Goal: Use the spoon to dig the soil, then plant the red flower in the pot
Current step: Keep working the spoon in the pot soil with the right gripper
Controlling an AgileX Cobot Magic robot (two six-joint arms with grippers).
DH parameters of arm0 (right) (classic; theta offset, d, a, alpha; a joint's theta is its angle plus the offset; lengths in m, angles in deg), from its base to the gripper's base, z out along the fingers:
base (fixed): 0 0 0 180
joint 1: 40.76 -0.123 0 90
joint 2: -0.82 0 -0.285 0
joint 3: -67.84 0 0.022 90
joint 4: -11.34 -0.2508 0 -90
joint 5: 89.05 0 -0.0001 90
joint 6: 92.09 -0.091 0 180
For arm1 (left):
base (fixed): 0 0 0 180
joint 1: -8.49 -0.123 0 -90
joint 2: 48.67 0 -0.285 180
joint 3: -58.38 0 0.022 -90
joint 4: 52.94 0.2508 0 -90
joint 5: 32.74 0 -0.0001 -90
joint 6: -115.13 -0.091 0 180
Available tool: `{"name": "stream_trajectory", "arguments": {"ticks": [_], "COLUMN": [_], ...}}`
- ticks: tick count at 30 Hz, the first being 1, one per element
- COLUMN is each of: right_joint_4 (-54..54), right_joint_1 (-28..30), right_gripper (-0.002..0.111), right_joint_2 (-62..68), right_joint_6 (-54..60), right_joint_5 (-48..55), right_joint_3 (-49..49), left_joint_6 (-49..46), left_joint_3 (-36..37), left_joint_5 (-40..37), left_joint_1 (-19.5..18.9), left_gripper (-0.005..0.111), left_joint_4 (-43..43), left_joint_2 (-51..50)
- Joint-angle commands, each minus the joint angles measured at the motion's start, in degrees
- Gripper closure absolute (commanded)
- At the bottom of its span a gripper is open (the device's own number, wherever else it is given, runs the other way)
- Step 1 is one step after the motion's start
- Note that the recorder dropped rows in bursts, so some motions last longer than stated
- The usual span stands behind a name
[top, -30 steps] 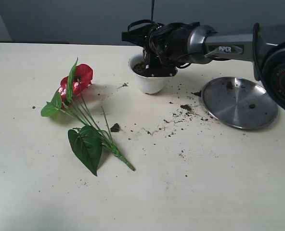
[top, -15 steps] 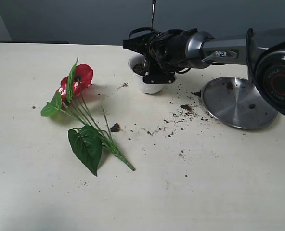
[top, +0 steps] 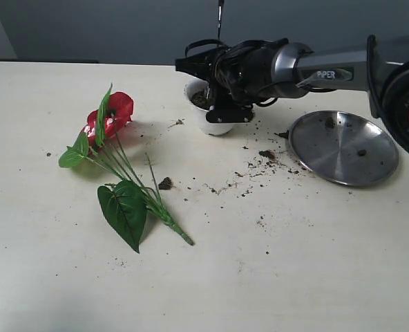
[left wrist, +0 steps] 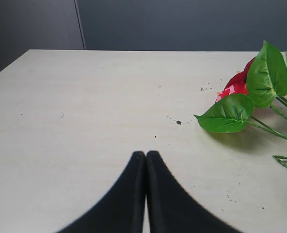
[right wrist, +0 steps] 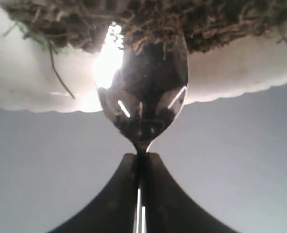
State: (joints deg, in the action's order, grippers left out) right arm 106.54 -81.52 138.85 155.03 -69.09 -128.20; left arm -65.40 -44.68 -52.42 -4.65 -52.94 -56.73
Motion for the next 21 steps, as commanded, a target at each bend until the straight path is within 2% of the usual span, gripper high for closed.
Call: {"name": "stream_trajectory", "arguments": {"ticks": [1,13,21], "right_joint_4": [0.2,4.7,3.4], "right_joint_1": [-0.6,0.8,1.5], "right_gripper": [0.109,0.109,0.109], "right_joint_2": [-1.1,-3.1,-1.0], "right_joint_6": [0.3,0.3,0.3], "right_joint_5": [2.2,2.9,0.6], "right_joint_3": [0.2,0.2,-4.8], "left_joint_6": [0.1,0.1,0.1], "left_joint_3": [0.3,0.3,0.3], "left_joint_5": [0.6,0.6,0.6], "left_joint_1": [0.2,0.2,0.2], "left_gripper": [0.106,0.106,0.106], "left_joint_4": [0.0,0.0,0.0], "left_joint_2": [0.3,0.3,0.3]}}
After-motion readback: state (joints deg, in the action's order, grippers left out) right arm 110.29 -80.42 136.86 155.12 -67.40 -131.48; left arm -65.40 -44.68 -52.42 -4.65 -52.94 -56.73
